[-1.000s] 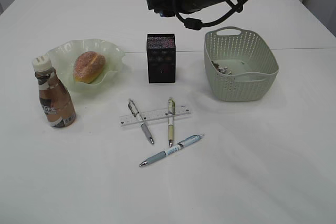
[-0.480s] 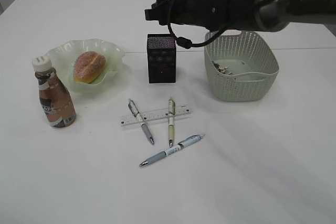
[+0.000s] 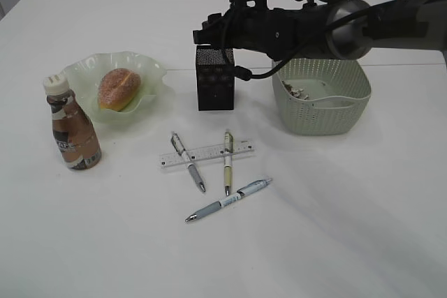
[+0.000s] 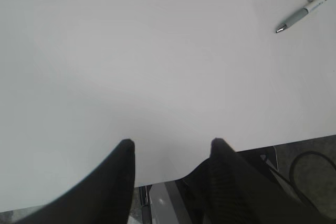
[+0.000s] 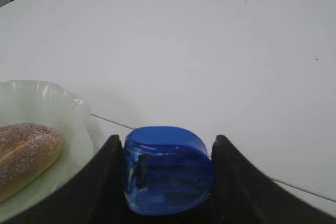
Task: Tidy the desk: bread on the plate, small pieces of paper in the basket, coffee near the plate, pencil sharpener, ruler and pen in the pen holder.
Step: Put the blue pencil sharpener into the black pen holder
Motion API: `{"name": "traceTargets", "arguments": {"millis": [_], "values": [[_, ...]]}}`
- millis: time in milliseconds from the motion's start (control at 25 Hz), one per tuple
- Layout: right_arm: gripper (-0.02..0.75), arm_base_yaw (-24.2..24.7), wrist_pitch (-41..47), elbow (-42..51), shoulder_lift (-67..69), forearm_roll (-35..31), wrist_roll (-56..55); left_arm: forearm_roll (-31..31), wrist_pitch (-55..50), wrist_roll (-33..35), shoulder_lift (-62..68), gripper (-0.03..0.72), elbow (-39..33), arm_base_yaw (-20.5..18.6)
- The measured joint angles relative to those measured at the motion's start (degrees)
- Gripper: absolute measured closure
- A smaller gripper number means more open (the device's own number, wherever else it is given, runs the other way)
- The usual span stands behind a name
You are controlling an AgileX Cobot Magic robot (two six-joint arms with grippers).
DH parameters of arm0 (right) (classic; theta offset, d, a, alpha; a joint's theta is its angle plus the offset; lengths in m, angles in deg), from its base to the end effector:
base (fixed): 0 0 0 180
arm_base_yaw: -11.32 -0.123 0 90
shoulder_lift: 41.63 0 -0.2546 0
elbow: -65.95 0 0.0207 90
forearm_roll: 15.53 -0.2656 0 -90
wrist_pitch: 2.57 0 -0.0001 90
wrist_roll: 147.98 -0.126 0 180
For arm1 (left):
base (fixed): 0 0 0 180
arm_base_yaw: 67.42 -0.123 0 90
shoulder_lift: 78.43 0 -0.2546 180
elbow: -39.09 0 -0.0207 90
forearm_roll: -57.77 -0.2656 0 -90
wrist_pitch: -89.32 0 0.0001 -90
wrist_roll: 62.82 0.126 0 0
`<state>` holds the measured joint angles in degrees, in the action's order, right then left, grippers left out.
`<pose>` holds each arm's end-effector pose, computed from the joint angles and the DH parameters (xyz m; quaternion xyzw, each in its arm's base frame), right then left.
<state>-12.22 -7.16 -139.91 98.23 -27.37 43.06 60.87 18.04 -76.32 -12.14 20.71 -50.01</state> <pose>0.5183 0.2235 0.1558 -0.1566 0.8015 0.1149 0.5656 0.1998 -0.0694 0.2865 0.0302 0.9772 -0.0814 0.1936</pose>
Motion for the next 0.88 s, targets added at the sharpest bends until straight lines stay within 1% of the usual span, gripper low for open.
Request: {"name": "traceTargets", "arguments": {"millis": [880], "values": [[0.372,0.0,-1.1,-0.1,1.0,0.4,0.0,0.0,0.0,0.0,0.0,0.347,0.0,0.0]]}}
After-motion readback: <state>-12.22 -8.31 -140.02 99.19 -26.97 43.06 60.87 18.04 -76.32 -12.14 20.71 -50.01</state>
